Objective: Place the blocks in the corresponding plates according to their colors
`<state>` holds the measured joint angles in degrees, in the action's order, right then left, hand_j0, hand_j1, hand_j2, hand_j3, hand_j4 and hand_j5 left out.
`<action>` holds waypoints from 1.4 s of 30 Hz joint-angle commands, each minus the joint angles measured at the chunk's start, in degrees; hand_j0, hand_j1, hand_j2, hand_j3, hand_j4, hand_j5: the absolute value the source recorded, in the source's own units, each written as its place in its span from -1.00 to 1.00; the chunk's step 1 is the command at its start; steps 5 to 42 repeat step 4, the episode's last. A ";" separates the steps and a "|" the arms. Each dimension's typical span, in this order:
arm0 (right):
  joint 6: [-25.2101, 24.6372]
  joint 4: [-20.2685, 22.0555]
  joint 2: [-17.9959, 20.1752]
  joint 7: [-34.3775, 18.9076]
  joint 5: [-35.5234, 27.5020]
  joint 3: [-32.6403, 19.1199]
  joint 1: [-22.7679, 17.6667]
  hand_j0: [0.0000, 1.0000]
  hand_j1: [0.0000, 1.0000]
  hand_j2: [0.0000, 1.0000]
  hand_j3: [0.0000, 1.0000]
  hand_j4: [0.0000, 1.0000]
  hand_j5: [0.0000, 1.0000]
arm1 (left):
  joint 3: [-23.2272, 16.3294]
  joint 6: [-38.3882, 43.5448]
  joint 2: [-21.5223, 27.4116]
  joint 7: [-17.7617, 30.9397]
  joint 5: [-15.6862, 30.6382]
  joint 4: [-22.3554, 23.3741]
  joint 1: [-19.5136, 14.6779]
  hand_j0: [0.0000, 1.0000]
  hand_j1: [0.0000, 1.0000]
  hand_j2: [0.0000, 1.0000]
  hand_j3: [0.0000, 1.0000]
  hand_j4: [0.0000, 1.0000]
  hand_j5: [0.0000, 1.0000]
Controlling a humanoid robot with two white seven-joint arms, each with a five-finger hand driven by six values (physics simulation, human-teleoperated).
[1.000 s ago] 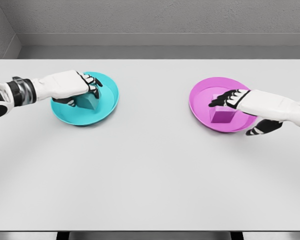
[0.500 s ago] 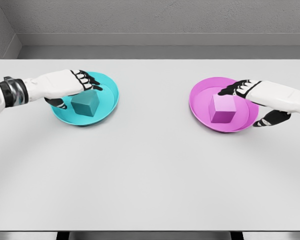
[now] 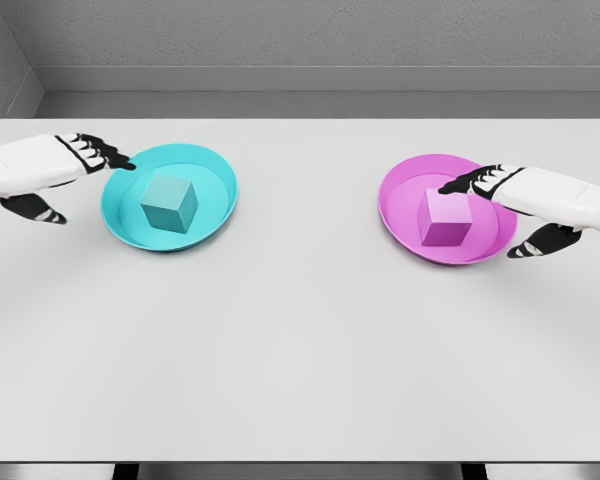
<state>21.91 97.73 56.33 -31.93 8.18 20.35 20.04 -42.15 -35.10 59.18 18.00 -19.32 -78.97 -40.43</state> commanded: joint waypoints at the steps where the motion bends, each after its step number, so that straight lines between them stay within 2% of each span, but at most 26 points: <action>1: -0.11 0.10 0.01 0.02 -0.27 0.04 0.00 1.00 1.00 1.00 1.00 1.00 1.00 | 0.84 0.10 0.68 -0.07 0.69 -0.14 0.00 1.00 1.00 1.00 1.00 1.00 1.00; 42: -0.11 0.01 0.10 0.02 -0.27 0.04 -0.79 1.00 1.00 1.00 1.00 1.00 1.00 | 0.84 0.10 0.68 -0.07 0.69 -0.14 0.00 1.00 1.00 1.00 1.00 1.00 1.00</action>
